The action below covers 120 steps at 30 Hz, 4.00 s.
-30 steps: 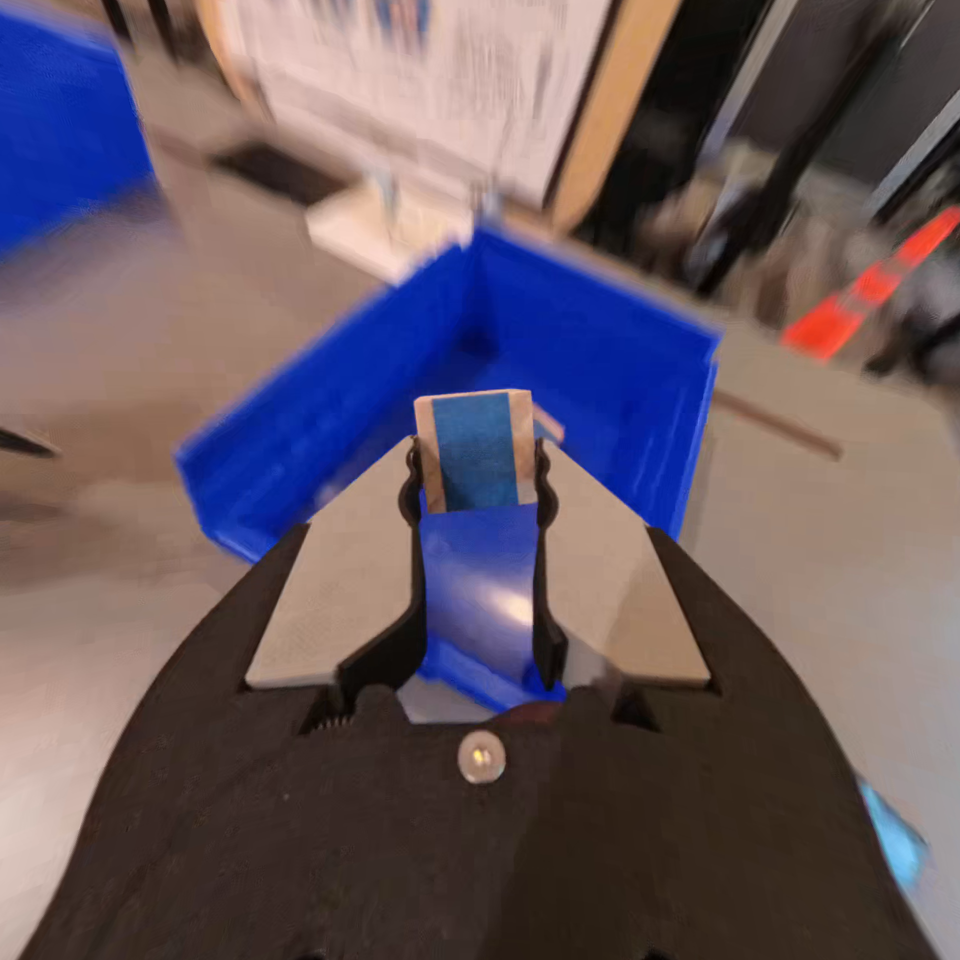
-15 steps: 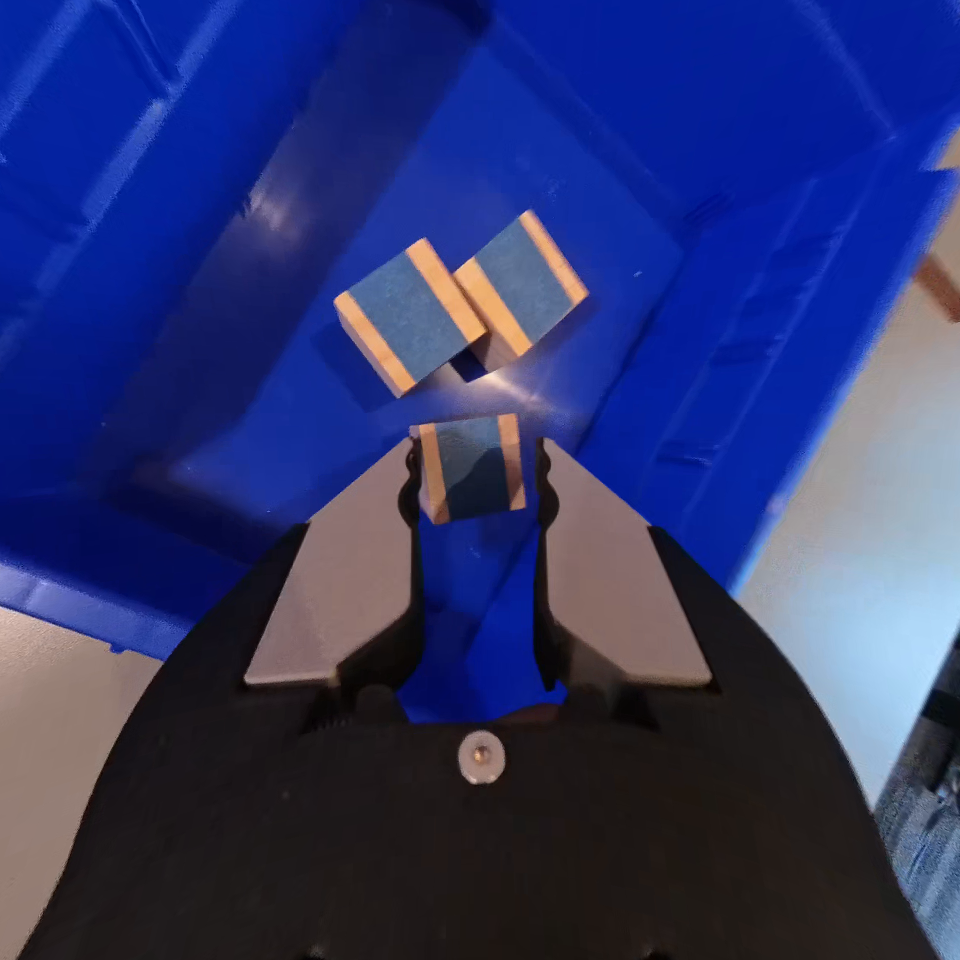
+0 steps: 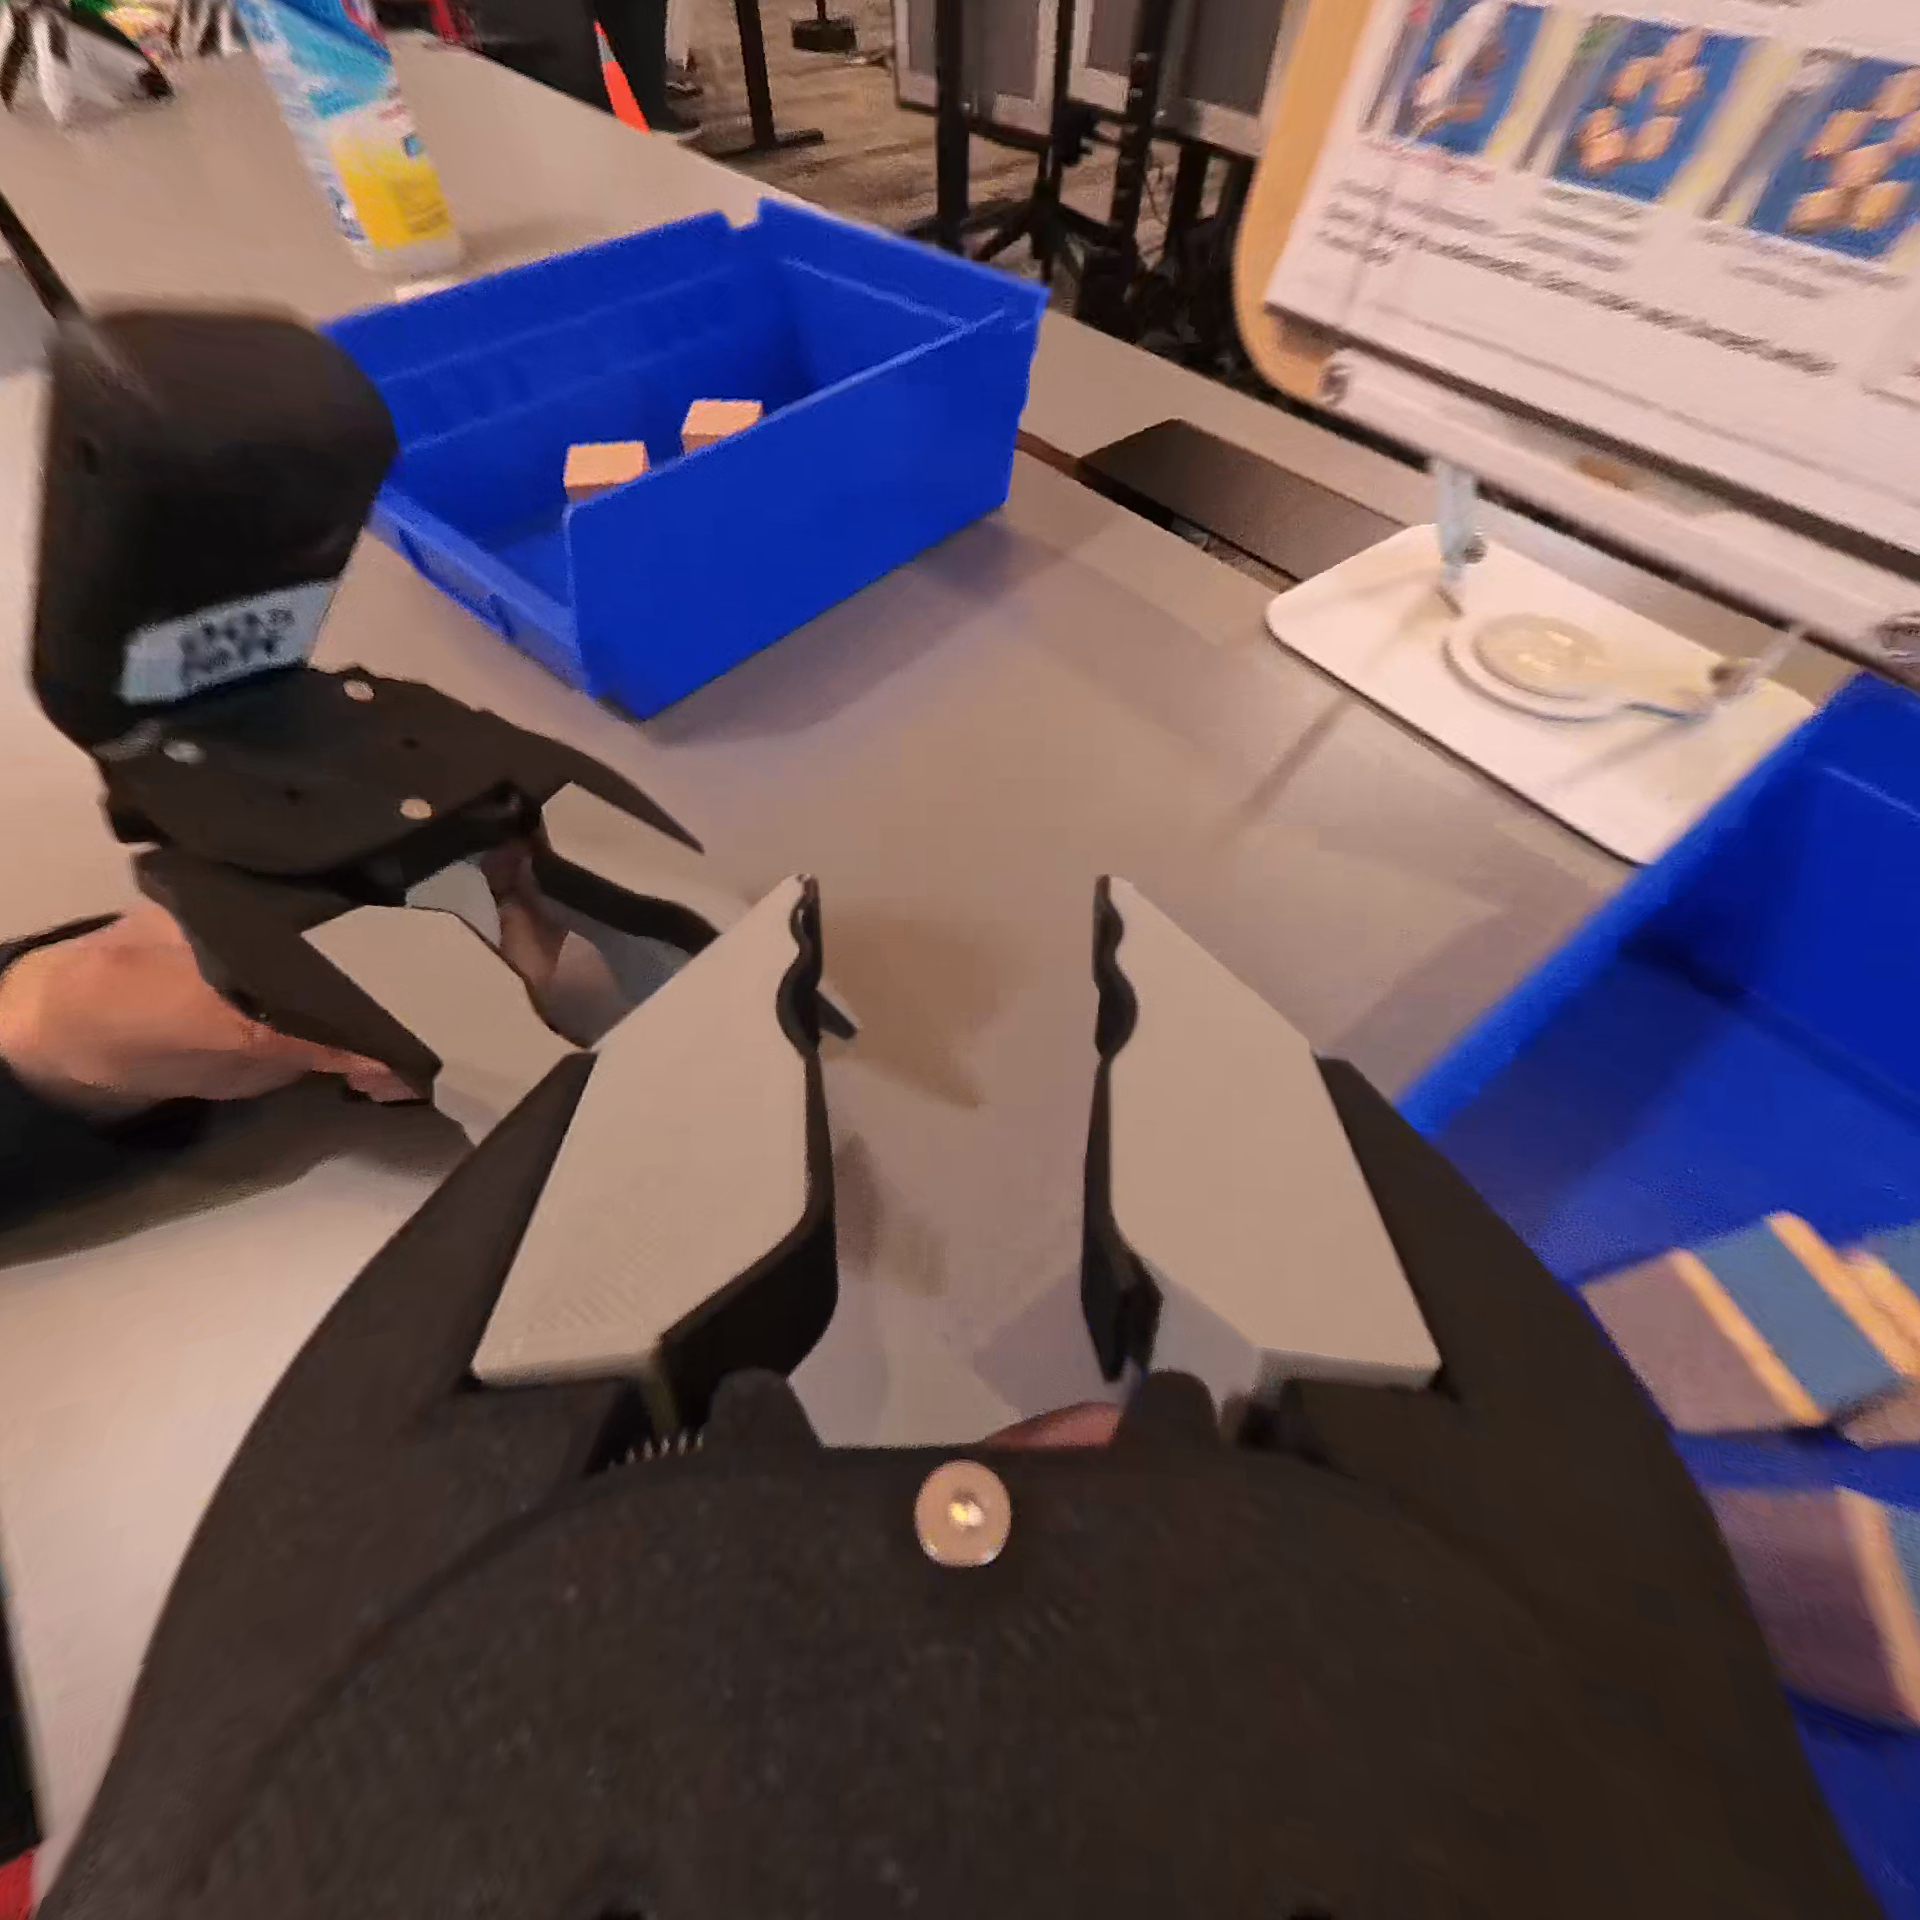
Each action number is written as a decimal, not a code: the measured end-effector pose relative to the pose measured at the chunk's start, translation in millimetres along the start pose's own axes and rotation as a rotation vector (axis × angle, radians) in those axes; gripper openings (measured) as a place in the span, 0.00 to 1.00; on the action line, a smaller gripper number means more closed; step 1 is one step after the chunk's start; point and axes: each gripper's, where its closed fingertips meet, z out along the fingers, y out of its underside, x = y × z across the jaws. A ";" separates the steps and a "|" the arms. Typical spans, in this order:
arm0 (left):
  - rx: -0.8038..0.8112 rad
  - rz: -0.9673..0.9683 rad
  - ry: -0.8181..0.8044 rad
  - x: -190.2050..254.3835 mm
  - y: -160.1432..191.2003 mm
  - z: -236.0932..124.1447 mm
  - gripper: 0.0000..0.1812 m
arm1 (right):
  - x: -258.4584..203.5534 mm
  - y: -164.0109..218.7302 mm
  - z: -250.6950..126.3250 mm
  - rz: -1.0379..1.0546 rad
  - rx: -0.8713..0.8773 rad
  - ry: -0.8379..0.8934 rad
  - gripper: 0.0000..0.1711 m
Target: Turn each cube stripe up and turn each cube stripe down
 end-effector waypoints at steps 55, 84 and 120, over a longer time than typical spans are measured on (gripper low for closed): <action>0.065 -0.430 -0.158 -118.9 -102.4 -172.2 0.24 | -76.0 16.2 38.1 -0.193 0.221 -0.170 0.40; 0.083 -0.210 0.139 -10.5 -112.4 -33.6 0.31 | 1.5 -18.6 -11.9 -0.182 0.316 0.161 0.24; -0.153 0.023 -0.203 -57.9 -20.0 20.5 0.30 | 18.9 -59.0 3.9 0.071 0.305 -0.022 0.19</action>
